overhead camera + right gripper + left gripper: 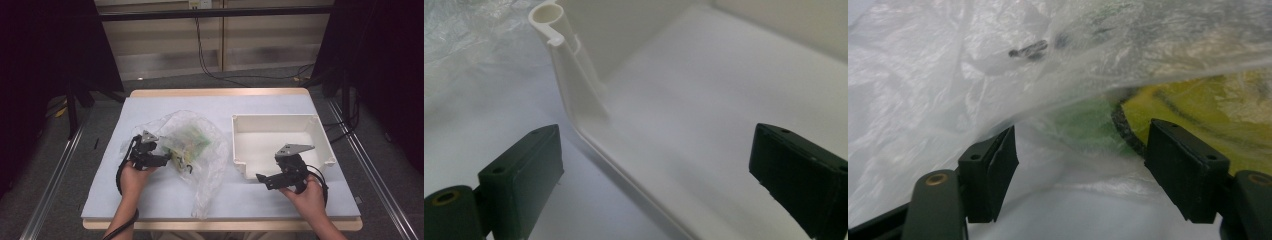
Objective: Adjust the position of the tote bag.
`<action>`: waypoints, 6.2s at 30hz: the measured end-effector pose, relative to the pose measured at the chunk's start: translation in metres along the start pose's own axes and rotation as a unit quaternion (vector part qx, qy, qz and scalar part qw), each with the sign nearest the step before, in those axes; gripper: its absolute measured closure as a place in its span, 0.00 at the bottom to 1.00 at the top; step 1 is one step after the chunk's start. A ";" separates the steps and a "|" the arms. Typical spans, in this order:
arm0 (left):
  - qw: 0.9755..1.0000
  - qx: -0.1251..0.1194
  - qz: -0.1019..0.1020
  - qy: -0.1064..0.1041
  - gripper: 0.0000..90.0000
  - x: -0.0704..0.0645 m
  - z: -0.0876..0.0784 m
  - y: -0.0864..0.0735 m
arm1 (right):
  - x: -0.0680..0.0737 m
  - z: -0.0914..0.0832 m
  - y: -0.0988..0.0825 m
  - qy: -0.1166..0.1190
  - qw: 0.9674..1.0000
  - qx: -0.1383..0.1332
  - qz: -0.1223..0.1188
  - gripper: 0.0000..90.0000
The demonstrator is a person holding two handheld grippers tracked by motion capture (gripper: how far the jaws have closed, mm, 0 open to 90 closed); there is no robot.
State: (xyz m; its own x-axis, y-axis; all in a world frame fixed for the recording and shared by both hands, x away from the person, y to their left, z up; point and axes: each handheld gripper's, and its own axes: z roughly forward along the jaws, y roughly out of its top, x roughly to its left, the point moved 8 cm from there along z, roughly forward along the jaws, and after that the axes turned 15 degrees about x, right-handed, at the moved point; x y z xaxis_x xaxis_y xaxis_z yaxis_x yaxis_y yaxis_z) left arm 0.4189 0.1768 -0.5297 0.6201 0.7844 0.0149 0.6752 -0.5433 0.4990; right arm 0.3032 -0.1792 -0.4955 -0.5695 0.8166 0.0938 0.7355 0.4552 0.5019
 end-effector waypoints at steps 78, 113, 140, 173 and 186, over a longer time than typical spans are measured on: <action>0.994 0.047 0.027 -0.091 1.00 -0.088 -0.042 -0.063 | 0.037 0.024 0.042 0.039 0.998 -0.008 -0.052 0.09; 0.991 0.047 0.052 -0.111 1.00 -0.109 -0.048 -0.061 | 0.109 0.039 0.126 0.042 0.988 -0.036 -0.145 0.13; 0.991 0.054 0.046 -0.109 1.00 -0.101 -0.055 -0.068 | 0.087 0.054 0.147 0.069 0.991 0.009 -0.115 0.74; 0.992 0.071 0.010 -0.101 1.00 -0.074 -0.052 -0.084 | -0.003 0.060 0.170 0.071 0.996 0.040 -0.026 0.97; 0.993 0.073 -0.010 -0.097 1.00 -0.066 -0.052 -0.090 | -0.020 0.062 0.175 0.065 0.997 0.036 -0.010 0.98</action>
State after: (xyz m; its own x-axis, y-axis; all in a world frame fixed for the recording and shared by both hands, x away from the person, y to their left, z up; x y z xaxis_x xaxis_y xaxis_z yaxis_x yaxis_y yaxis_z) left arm 0.2966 0.1896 -0.5302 0.6612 0.7311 -0.1684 0.7305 -0.5762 0.3665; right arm 0.4664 -0.0941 -0.4628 -0.6232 0.7567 0.1977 0.7455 0.4984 0.4424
